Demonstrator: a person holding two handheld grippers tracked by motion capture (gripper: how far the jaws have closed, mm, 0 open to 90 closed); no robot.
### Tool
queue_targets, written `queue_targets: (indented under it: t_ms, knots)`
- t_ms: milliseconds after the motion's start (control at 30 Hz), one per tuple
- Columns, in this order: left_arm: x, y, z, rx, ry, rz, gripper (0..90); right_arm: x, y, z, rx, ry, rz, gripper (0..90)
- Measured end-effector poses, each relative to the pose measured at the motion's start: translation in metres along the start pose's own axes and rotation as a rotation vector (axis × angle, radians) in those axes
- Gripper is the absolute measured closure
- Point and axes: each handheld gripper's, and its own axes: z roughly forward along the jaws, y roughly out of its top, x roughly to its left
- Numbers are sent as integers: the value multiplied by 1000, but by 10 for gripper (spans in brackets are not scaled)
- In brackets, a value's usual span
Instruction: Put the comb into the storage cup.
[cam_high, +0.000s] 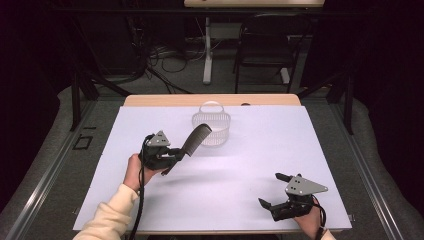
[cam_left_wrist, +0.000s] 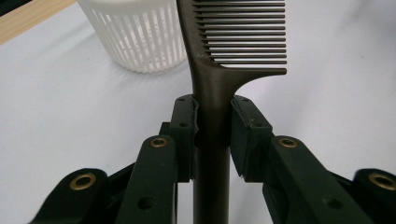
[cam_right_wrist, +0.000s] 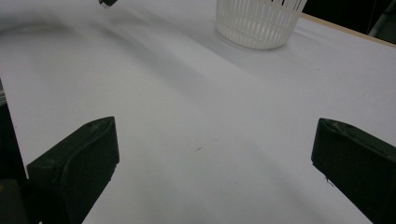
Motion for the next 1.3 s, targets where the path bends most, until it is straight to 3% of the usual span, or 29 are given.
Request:
queue_targets:
  t_ms: [1300]
  knots:
    - [16, 0, -6, -130, 119, -58, 725, 0, 0, 2, 7, 7, 0, 6]
